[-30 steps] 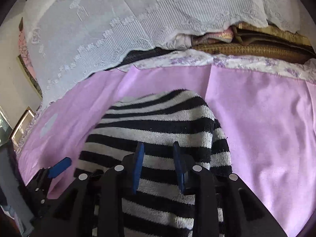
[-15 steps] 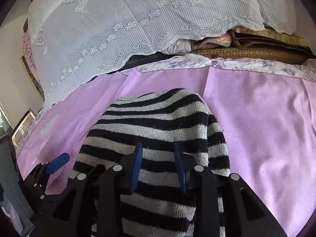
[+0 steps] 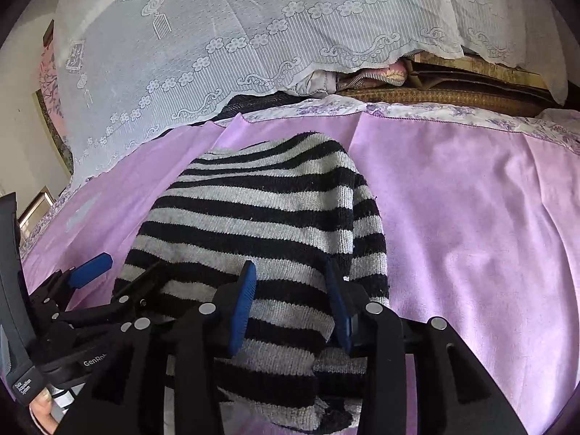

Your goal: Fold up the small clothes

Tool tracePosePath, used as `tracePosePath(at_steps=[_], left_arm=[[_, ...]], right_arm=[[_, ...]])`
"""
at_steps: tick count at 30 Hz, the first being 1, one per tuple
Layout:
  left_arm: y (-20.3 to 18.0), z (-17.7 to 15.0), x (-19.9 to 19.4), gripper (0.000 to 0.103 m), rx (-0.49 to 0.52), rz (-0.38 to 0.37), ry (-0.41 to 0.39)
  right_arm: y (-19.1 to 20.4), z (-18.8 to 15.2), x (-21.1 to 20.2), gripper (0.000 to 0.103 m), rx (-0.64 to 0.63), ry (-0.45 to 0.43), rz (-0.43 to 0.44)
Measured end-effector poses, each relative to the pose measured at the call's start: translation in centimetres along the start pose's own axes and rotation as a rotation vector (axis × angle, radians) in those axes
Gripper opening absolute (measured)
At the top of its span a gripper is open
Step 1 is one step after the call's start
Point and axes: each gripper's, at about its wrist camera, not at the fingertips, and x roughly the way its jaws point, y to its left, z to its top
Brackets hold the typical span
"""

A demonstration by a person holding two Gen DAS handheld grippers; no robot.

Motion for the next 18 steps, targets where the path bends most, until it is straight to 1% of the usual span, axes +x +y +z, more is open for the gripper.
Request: tracePosePath(at_steps=[2, 4, 8, 11, 14, 18], left_arm=[[0.0, -0.3, -0.5, 0.099, 0.002, -0.001, -0.001], [0.0, -0.8, -0.9, 0.099, 0.005, -0.001, 0.004], [0.1, -1.5, -2.2, 0.098, 0.007, -0.004, -0.008], [-0.3, -2.1, -3.2, 0.098, 0.022, -0.003, -0.016], [-0.6, -2.6, -3.8, 0.098, 0.047, 0.001, -0.011], [-0.9, -3.2, -3.8, 0.098, 0.063, 0.006, 0.011]], right_arm=[[0.1, -0.4, -0.5, 0.040, -0.003, -0.007, -0.010], [-0.1, -0.7, -1.0, 0.051, 0.010, -0.006, -0.036], [-1.5, -1.6, -2.5, 0.051, 0.088, -0.021, 0.023], [-2.0, -1.9, -3.5, 0.051, 0.107, -0.039, 0.017], [-2.3, -2.4, -3.7, 0.051, 0.114, -0.034, 0.018], [-2.6, -2.9, -2.9, 0.056, 0.129, -0.004, 0.019]])
